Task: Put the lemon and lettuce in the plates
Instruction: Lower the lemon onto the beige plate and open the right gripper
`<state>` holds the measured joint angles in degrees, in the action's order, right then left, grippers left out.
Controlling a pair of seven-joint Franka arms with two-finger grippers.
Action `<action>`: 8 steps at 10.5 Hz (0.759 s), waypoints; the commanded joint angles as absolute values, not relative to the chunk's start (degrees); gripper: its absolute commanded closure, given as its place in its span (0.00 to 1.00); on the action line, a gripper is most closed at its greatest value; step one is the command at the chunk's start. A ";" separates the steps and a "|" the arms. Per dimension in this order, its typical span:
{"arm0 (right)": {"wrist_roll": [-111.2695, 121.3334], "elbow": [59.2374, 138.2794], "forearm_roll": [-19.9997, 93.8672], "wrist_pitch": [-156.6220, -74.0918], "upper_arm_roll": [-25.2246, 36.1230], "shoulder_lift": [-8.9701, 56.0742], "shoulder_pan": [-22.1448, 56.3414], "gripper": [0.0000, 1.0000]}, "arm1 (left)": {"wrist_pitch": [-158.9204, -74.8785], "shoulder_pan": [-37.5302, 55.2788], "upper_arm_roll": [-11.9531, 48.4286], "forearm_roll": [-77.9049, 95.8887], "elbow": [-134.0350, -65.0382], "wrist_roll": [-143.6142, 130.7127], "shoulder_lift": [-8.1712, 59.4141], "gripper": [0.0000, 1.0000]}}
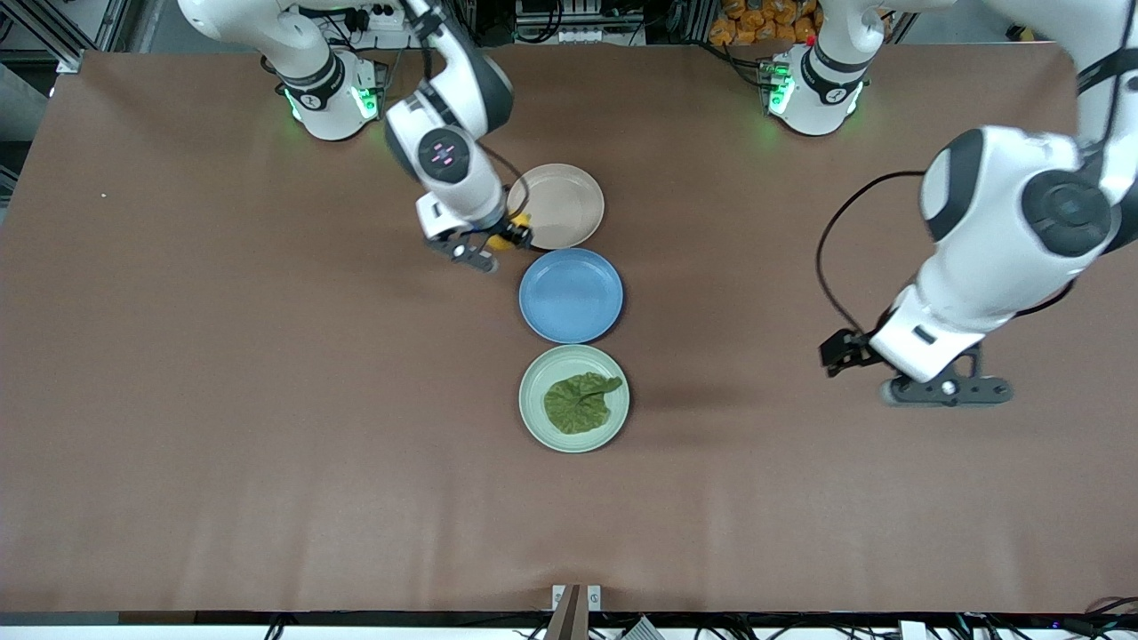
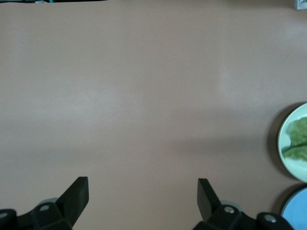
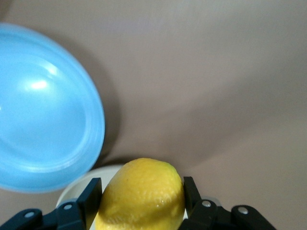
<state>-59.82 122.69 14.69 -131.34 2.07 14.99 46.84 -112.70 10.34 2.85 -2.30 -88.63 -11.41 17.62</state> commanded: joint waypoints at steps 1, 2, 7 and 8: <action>-66.61 122.70 14.33 -130.61 2.64 14.85 53.07 1.00 | -106.98 9.23 3.25 -2.55 -90.00 -9.05 12.31 0.00; -68.01 122.78 14.41 -130.69 2.64 14.94 55.00 1.00 | -105.66 8.97 3.25 -2.64 -89.91 -8.70 11.00 0.00; -72.94 122.61 14.15 -134.45 2.72 18.53 60.90 0.62 | -97.58 7.04 2.64 -2.64 -89.91 -6.87 4.06 0.00; -73.65 122.52 14.15 -134.82 2.72 19.07 61.26 0.36 | -96.60 5.73 2.64 -2.55 -89.91 -4.16 2.82 0.00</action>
<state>-71.33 122.83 14.69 -132.97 2.12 17.23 60.07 -99.19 8.38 2.70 -2.31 -88.62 -9.40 6.71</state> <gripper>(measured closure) 0.264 0.000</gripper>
